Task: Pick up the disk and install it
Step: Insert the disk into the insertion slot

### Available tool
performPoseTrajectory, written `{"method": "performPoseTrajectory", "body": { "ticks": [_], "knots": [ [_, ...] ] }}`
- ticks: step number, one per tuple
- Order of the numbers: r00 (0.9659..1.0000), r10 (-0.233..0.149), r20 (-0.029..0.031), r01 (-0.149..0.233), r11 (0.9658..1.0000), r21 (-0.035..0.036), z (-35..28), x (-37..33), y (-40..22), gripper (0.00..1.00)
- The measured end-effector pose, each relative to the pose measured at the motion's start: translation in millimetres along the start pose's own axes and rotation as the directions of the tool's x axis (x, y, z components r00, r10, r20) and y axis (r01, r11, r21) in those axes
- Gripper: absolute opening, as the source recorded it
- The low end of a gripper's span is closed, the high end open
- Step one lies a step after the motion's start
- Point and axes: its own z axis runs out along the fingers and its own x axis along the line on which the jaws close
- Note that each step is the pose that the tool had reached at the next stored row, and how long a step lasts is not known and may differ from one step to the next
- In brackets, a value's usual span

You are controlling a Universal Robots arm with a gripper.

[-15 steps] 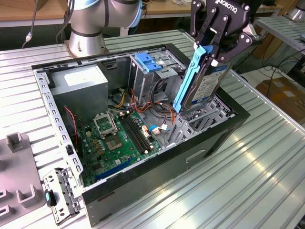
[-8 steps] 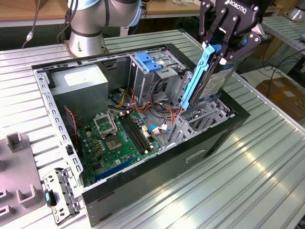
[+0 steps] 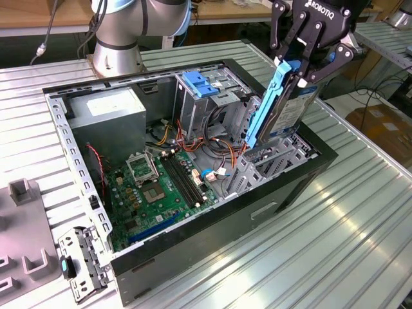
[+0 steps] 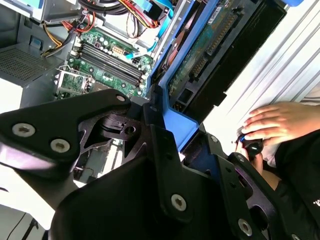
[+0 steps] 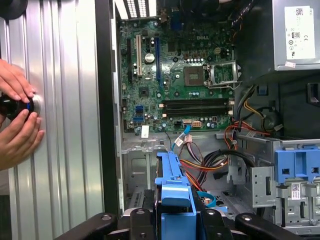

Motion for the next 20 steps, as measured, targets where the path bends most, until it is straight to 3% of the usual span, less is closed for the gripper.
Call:
{"method": "performPoseTrajectory", "body": {
  "ticks": [5, 11, 20],
  "knots": [
    [1.0, 0.0, 0.0001, 0.0, 1.0, 0.0, 3.0, -1.8, -3.5, 0.37],
    [1.0, 0.0, 0.0001, 0.0, 1.0, 0.0, 16.6, -1.6, -3.6, 0.37],
    [1.0, -0.001, -0.0001, 0.001, 1.0, 0.0, 24.3, 1.9, -3.8, 0.37]
  ]
}}
